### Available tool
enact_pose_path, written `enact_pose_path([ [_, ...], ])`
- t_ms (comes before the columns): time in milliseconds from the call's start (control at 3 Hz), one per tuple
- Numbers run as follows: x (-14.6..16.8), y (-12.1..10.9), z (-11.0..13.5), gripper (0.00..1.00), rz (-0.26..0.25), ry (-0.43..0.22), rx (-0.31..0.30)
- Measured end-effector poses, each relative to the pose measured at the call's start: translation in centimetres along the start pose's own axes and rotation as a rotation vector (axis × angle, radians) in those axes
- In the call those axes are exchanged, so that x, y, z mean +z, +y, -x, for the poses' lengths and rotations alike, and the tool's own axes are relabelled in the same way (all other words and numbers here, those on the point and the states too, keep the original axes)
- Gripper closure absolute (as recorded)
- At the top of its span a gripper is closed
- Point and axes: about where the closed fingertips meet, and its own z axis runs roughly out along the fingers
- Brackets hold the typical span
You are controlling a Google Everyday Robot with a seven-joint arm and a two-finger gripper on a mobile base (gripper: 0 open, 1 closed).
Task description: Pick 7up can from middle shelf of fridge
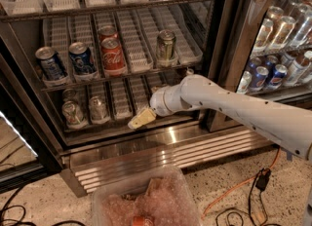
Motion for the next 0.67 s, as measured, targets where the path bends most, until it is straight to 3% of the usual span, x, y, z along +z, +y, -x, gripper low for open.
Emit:
enact_pose_path([
  [333,0.0,0.0,0.0,0.00,0.000,0.000,0.000],
  [667,2.5,-1.0,0.0,0.00,0.001,-0.031,0.003],
])
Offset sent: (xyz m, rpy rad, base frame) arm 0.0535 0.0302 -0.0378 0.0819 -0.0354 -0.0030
